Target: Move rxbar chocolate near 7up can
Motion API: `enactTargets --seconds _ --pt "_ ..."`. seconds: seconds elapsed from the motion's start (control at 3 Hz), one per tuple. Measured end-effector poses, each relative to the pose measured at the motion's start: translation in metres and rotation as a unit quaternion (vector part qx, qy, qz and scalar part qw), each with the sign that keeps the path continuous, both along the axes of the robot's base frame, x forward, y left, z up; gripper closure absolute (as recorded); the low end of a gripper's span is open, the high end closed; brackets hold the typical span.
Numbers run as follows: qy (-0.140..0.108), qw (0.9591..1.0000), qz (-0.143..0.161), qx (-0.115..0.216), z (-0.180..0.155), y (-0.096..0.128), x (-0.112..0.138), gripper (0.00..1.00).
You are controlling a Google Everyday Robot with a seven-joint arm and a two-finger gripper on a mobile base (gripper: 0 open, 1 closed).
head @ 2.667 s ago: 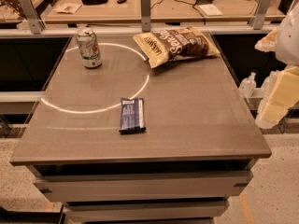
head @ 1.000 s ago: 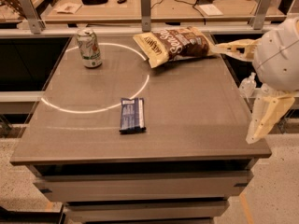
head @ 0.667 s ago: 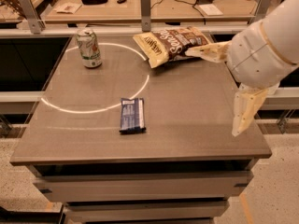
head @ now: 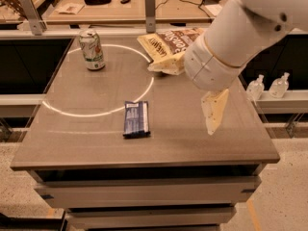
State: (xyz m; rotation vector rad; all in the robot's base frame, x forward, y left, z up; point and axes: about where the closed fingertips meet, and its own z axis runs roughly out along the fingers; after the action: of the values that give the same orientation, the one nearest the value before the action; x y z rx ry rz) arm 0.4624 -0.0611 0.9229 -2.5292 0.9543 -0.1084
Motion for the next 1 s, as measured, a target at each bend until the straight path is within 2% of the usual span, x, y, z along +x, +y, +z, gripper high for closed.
enactTargets --seconds 0.33,1.0 --pt "0.006 0.999 0.034 -0.026 -0.02 0.024 -0.001 0.0" --pt "0.017 0.9961 0.071 -0.051 -0.039 0.059 0.002 0.0"
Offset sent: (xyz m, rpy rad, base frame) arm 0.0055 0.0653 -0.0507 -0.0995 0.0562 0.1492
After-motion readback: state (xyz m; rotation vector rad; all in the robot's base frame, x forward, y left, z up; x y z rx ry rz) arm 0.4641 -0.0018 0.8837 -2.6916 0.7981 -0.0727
